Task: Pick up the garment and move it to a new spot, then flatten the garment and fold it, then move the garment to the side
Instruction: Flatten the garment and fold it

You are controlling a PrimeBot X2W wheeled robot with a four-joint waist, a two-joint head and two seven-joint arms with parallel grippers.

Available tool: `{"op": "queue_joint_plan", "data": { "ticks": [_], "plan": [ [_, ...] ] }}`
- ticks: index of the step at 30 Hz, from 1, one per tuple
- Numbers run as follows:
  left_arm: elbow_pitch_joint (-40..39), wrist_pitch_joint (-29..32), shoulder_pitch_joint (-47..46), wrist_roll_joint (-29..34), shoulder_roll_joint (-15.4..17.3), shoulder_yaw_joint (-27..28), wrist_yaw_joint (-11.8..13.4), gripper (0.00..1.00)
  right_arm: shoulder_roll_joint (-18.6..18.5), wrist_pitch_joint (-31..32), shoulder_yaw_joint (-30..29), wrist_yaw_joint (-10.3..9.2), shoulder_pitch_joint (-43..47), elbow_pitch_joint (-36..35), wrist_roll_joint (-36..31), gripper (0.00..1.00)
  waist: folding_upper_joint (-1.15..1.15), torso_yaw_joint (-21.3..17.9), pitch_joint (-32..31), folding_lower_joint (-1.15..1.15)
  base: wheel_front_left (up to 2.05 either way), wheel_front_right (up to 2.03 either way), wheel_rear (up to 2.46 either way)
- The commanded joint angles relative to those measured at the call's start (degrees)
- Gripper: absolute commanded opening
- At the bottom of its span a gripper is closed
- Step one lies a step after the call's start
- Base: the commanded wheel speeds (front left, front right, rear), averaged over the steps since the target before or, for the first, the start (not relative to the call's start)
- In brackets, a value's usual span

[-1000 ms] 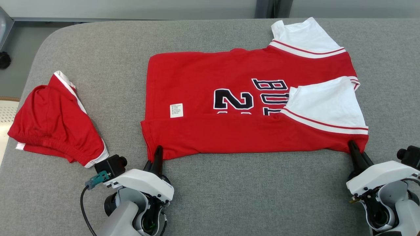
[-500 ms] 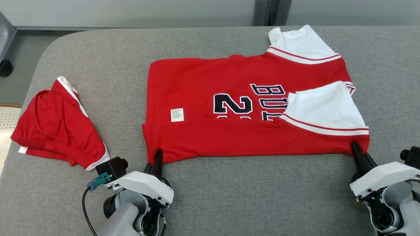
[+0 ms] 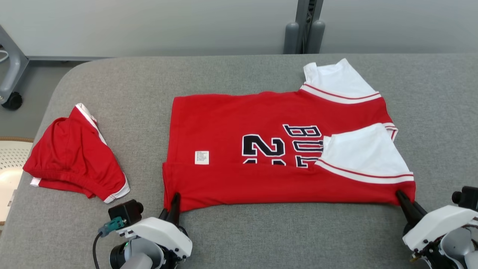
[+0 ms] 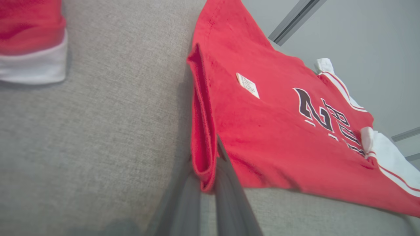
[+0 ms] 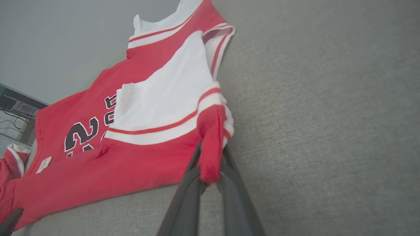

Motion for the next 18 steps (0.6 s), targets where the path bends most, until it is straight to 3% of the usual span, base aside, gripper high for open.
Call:
{"op": "queue_joint_plan", "data": {
  "ticks": [1, 9, 18],
  "plan": [
    [-0.82, -0.10, 1.67, 0.68, 0.99, -0.36, 0.44, 0.00, -0.73, 1.65, -0.24, -0.02, 2.11, -1.33, 0.49, 0.00, 0.00, -0.40, -1.31, 0.00, 0.00, 0.00, 0.00],
    [-5.26, 2.20, 7.13, 1.85, 3.94, -2.45, 1.82, 0.00, -0.17, 7.56, -1.41, -0.02, 8.13, -5.66, 0.75, 0.00, 0.00, -0.88, -3.87, 0.00, 0.00, 0.00, 0.00],
    [-15.99, 5.46, 15.10, 2.92, 8.42, -4.67, 4.76, 0.00, 1.27, 14.85, -3.99, -0.02, 15.44, -13.01, 0.46, 0.00, 0.00, -0.53, -5.20, 0.00, 0.00, 0.00, 0.00]
  ]
}}
